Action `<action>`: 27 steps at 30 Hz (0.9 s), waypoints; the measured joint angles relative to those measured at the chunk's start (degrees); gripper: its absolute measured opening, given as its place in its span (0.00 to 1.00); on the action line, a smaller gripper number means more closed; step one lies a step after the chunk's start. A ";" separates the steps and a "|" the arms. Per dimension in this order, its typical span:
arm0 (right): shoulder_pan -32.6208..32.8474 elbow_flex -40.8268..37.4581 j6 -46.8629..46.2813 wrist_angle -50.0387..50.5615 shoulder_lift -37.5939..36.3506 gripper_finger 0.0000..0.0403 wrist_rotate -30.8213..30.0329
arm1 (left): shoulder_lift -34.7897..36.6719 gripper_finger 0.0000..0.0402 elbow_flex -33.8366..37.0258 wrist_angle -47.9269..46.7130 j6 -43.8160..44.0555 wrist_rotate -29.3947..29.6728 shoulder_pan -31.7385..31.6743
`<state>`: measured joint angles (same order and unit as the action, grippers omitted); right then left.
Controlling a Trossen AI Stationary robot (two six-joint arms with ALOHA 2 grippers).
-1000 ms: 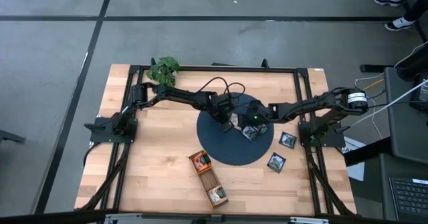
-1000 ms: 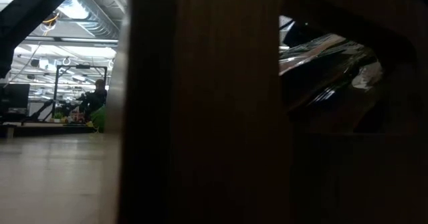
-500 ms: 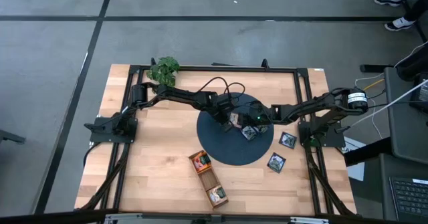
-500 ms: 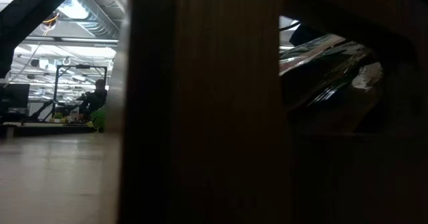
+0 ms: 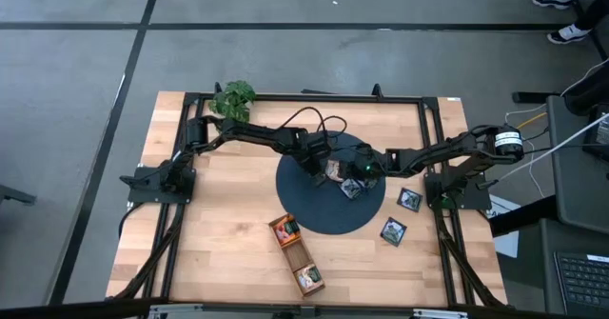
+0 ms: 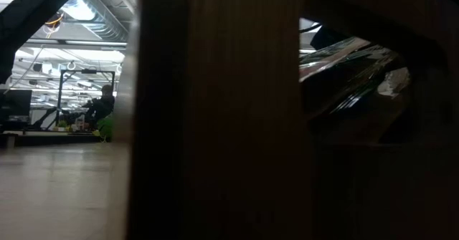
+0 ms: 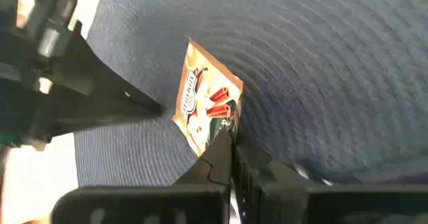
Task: Pick & Place Tea
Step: Put the brown tea bag into the right section of the wooden organizer
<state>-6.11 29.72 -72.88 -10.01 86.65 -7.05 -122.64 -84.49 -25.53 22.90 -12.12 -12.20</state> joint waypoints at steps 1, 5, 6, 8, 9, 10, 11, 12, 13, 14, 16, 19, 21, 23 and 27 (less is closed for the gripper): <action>0.00 0.04 0.05 -0.04 0.00 0.01 0.54 | 0.54 0.03 0.00 -0.66 0.00 0.35 -0.23; 0.02 0.15 -0.04 -1.80 -0.16 0.01 1.90 | 3.52 0.04 0.00 -5.14 -0.79 2.39 -1.15; 0.02 0.15 -0.09 -2.28 -0.35 0.01 2.42 | 4.32 0.04 0.00 -5.95 -1.29 2.53 -1.19; 0.04 0.17 -0.61 -3.53 -0.97 0.01 4.05 | 6.09 0.03 0.00 -7.42 -1.68 1.98 -1.24; 0.09 0.17 -1.39 -3.75 -1.51 0.01 4.91 | 7.00 0.03 0.00 -7.96 -1.66 1.41 -1.22; 0.27 0.17 -1.91 -4.31 -2.10 0.01 5.88 | 8.06 0.03 0.00 -8.58 -1.71 0.67 -1.19; 0.43 0.17 -2.81 -4.38 -3.03 0.01 6.85 | 9.16 0.02 0.00 -9.55 -1.92 0.36 -1.03; 0.78 0.17 -3.86 -4.49 -3.98 0.01 7.42 | 10.20 0.02 -0.02 -9.83 -2.31 0.36 -0.90; 1.19 0.17 -4.75 -4.78 -5.10 0.01 7.58 | 11.13 0.02 -0.09 -9.87 -2.87 0.39 -0.72; 1.58 0.17 -5.00 -4.82 -6.43 0.01 7.75 | 12.02 0.02 -0.11 -10.18 -3.58 0.49 -0.57; 2.07 0.19 -6.06 -5.29 -8.94 0.01 7.83 | 13.47 0.02 -0.11 -10.45 -4.88 0.49 -0.52; 2.03 0.19 -6.45 -5.76 -12.83 0.01 8.01 | 15.06 0.02 -0.11 -9.54 -8.12 0.54 -0.56; 1.98 0.21 -6.35 -6.06 -15.21 0.01 9.95 | 15.87 0.02 -0.11 -9.39 -11.95 0.59 -0.59; 2.62 1.06 -7.65 -5.34 -16.58 0.01 14.34 | 16.67 0.01 -0.11 -9.41 -12.91 0.51 -0.58; 5.99 6.48 -8.13 -0.44 -16.06 0.01 20.52 | 17.25 0.01 -0.13 -10.81 -16.38 -2.53 -0.27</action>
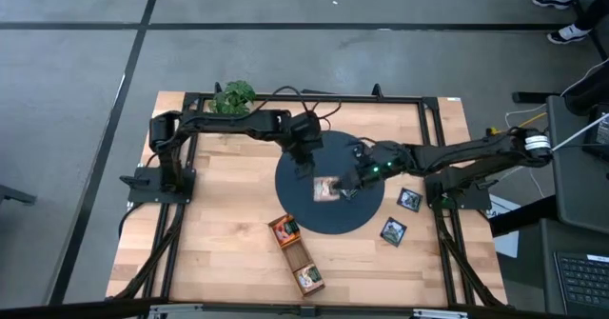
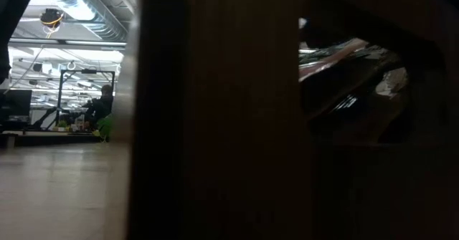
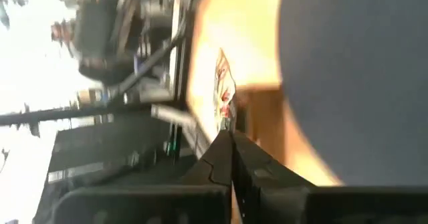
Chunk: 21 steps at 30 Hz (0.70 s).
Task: Pick & Place Tea
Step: Put the brown tea bag into the right section of the wooden organizer
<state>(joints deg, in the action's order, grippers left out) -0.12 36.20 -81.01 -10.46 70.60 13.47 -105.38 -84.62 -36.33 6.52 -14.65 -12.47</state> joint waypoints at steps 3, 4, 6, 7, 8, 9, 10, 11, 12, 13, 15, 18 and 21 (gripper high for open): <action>2.93 6.66 0.31 9.61 2.24 0.00 2.46 | 0.00 0.01 0.00 -4.44 -2.31 -2.90 0.05; 3.96 8.94 0.53 12.55 3.22 0.00 3.01 | 0.00 0.01 0.00 -6.04 -3.12 -3.37 0.07; 5.80 13.31 1.47 16.69 5.24 0.00 3.94 | 0.00 0.01 0.00 -9.13 -5.15 -3.44 0.07; 6.66 15.29 1.89 18.09 6.35 0.00 4.88 | 0.00 0.01 0.00 -10.29 -6.21 -3.44 0.18; 7.51 17.22 1.98 19.16 7.60 0.00 5.79 | 0.00 0.01 -0.02 -11.35 -7.06 -3.41 0.32; 8.34 19.02 1.97 19.60 8.88 0.00 6.62 | 0.00 0.01 -0.02 -12.50 -7.83 -3.41 0.41; 9.16 20.51 1.96 19.78 10.11 0.00 7.39 | 0.03 0.01 -0.02 -13.56 -8.37 -3.53 0.65; 10.14 21.98 1.89 20.04 11.44 0.00 8.05 | 0.38 0.01 0.16 -14.43 -8.80 -3.68 0.93; 11.04 23.45 1.56 20.11 12.75 0.00 8.69 | 1.17 0.01 1.10 -14.22 -9.20 -4.13 1.31; 11.94 24.74 1.16 19.97 13.97 0.00 9.20 | 2.30 0.01 2.64 -13.10 -9.39 -4.61 1.75; 13.76 26.58 0.27 20.06 16.17 0.00 10.04 | 5.62 0.01 7.17 -9.79 -8.64 -5.72 2.71; 16.49 29.13 -1.85 20.02 19.51 0.00 10.20 | 12.37 0.01 15.85 -1.87 -4.94 -7.75 4.19; 19.03 31.86 -5.09 19.78 23.01 0.00 9.55 | 19.80 0.01 23.98 4.98 -1.62 -7.51 5.48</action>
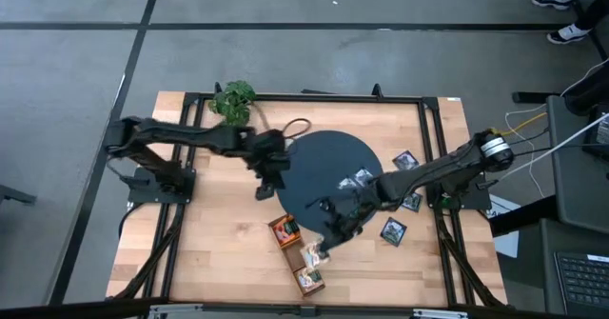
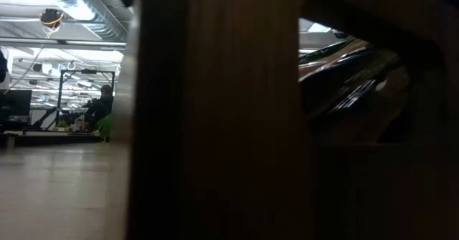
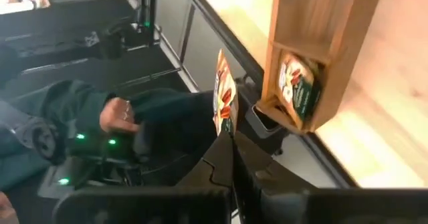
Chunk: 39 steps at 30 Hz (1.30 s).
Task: Pick & Place Tea
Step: Put the brown tea bag into the right section of the wooden organizer
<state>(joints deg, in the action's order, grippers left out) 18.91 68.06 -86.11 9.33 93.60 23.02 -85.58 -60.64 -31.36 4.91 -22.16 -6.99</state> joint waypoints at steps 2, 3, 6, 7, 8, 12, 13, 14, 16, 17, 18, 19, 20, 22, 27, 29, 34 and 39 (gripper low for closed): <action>1.64 1.49 -2.01 0.21 2.36 0.00 -0.96 | 4.38 0.01 4.31 3.94 2.64 0.08 0.50; 2.42 2.41 -2.62 0.19 3.89 0.00 -1.35 | 6.48 0.01 6.25 5.32 3.93 0.16 0.81; 4.35 4.57 -4.91 0.35 8.05 0.00 -1.42 | 11.71 0.01 10.63 8.42 7.49 0.46 1.85; 4.80 5.50 -4.96 0.28 9.53 0.00 -1.46 | 13.10 0.01 11.85 8.95 8.53 0.59 2.26; 5.23 6.16 -4.94 0.06 10.79 0.00 -1.48 | 14.38 0.01 12.97 9.41 9.32 0.59 2.67; 5.67 7.72 -4.92 0.26 15.01 0.00 -1.74 | 17.63 0.01 15.66 10.58 10.99 2.48 4.54; 5.63 7.80 -4.84 0.48 15.72 0.00 -1.92 | 17.95 0.01 16.01 10.62 11.24 3.54 5.08; 5.60 8.00 -4.74 0.54 16.36 0.00 -1.97 | 18.20 0.01 16.36 10.78 11.60 4.50 5.60; 5.36 8.25 -4.68 0.35 17.39 0.00 -2.01 | 18.69 0.01 17.13 10.34 12.46 5.56 6.52; 5.28 8.25 -4.24 0.67 17.55 0.00 -2.01 | 18.67 0.01 17.15 10.44 12.56 5.82 7.00; 5.30 8.25 -3.86 1.12 17.61 0.00 -2.01 | 18.67 0.01 17.16 10.38 12.55 6.33 7.46; 5.30 8.27 -3.70 1.18 17.79 0.00 -1.99 | 18.67 0.01 17.17 10.10 12.55 6.76 7.93; 5.30 8.37 -3.65 1.47 17.90 0.01 -1.99 | 18.67 0.01 17.20 10.09 12.58 7.03 8.39; 5.28 8.29 -3.55 2.55 18.04 0.01 -1.71 | 18.67 0.01 17.20 10.23 12.56 7.08 9.09; 5.28 8.28 -3.45 2.72 18.06 0.01 -2.20 | 18.67 0.01 17.20 10.19 12.52 7.63 10.02; 5.28 8.28 -3.43 2.61 18.06 0.01 -2.23 | 18.67 0.01 17.20 10.34 12.52 7.66 10.02; 5.28 8.28 -3.43 2.58 18.06 0.05 -2.29 | 18.64 0.01 17.20 10.36 12.48 7.70 10.02; 5.32 8.28 -3.54 2.55 18.06 0.07 -2.38 | 18.64 0.01 17.20 10.38 12.48 7.70 10.02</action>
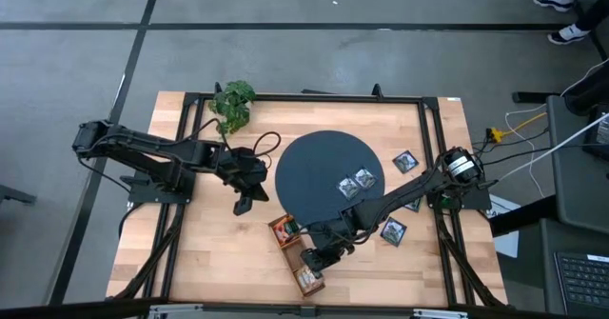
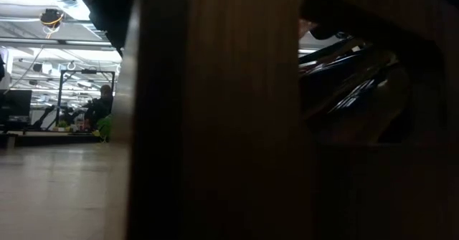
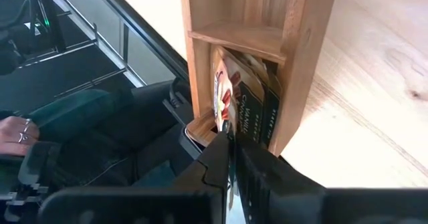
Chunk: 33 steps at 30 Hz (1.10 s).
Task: Pick & Place Tea
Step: Put the brown tea bag into the right section of the wooden organizer, then adjust the wooden organizer
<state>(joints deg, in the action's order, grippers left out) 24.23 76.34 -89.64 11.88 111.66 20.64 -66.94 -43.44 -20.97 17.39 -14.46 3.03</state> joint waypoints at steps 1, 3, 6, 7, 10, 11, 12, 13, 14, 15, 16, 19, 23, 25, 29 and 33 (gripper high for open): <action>0.00 0.00 0.00 0.00 0.00 0.07 0.00 | 0.00 0.01 0.00 -0.02 0.00 0.00 0.00; 0.00 0.00 -0.03 -0.02 0.00 0.07 0.02 | -0.02 0.01 0.00 -0.02 -0.02 0.00 0.00; 0.00 0.00 -0.05 -0.16 0.00 0.07 0.25 | -0.02 0.01 0.00 -0.02 0.00 0.01 0.00; 0.00 0.00 -0.05 -0.29 0.00 0.07 0.26 | -0.02 0.01 0.00 -0.02 -0.02 0.01 0.00; 0.00 0.00 0.04 -0.50 0.00 0.07 0.31 | -0.02 0.01 0.01 -0.02 0.00 0.02 0.00; 0.00 0.00 0.04 -0.50 0.00 0.07 0.35 | -0.02 0.02 0.02 -0.02 0.00 0.02 0.00; 0.00 0.00 0.04 -0.50 0.00 0.07 0.39 | -0.02 0.02 0.02 -0.02 0.00 0.02 0.00; 0.00 0.00 0.06 -0.50 0.00 0.07 0.39 | -0.02 0.02 0.02 -0.02 0.02 0.02 0.00; 0.00 0.00 0.07 -0.50 0.00 0.07 0.39 | -0.02 0.02 0.02 -0.02 0.02 0.02 0.00; 0.00 -0.01 0.07 -0.50 0.00 0.07 0.39 | -0.02 0.02 0.02 -0.02 0.02 0.02 0.00; 0.00 -0.02 0.11 -0.50 0.00 0.07 0.37 | -0.02 0.02 0.02 -0.02 0.02 0.02 0.00; 0.02 -0.02 0.63 -0.57 0.00 0.07 -0.09 | -0.02 0.02 0.02 -0.02 -0.01 0.02 0.00; 0.02 1.61 3.11 0.96 -0.96 0.07 -2.47 | 0.42 0.01 0.11 -0.47 -0.01 -0.35 0.04; 0.32 3.32 4.93 2.51 -2.43 0.07 -5.42 | 1.28 0.01 0.11 -0.56 -0.02 -0.52 0.66; 1.92 7.88 8.90 6.45 -3.67 0.07 -10.87 | 2.62 0.01 0.11 -0.65 -0.11 -1.19 4.25; 4.70 10.86 8.91 6.30 -3.67 0.07 -14.41 | 2.12 0.01 0.09 -1.65 -0.20 -1.06 10.09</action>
<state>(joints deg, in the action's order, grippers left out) 28.93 87.20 -80.73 18.18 107.98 6.24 -64.81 -43.35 -22.62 17.19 -15.51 13.12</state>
